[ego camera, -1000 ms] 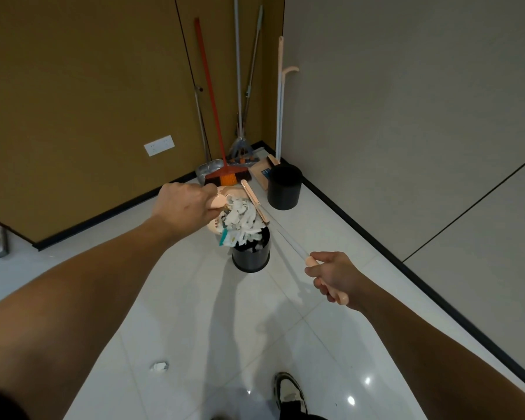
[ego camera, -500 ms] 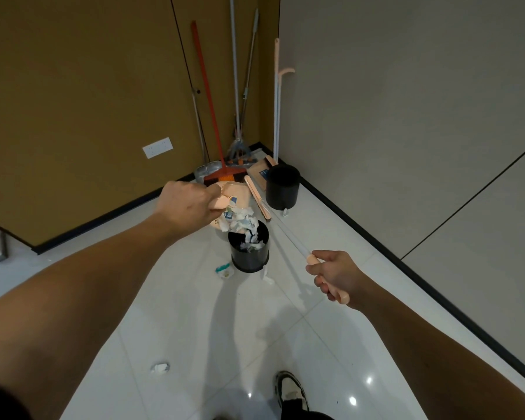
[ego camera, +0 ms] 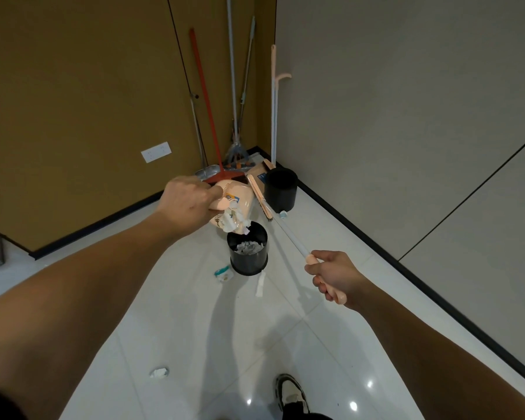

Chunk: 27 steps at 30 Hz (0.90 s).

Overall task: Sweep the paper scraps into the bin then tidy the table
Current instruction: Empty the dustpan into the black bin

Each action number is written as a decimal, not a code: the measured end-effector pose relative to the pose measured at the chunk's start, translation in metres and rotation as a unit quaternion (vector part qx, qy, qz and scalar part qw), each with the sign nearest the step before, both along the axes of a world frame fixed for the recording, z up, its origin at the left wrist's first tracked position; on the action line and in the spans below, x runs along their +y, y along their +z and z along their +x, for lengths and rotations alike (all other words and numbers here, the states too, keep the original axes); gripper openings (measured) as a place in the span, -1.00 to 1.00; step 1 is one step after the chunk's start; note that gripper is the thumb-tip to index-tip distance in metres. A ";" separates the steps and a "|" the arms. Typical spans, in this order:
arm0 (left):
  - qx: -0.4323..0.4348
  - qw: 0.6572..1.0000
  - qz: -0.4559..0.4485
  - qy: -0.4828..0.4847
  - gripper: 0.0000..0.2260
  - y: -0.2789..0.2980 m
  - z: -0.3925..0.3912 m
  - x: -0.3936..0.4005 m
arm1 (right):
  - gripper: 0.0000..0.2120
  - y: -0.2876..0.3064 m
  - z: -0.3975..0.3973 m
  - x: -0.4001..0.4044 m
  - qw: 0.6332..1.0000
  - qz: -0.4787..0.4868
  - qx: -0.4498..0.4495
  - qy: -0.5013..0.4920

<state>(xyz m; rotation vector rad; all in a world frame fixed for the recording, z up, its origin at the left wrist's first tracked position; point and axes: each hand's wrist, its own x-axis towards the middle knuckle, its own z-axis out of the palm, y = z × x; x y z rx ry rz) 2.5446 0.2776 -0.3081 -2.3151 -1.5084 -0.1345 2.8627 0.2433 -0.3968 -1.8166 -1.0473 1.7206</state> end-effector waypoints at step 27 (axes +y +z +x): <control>0.088 0.981 -0.033 -0.169 -0.88 0.002 -0.032 -0.003 | -0.47 0.001 -0.021 -0.028 0.999 0.013 -0.030 -0.023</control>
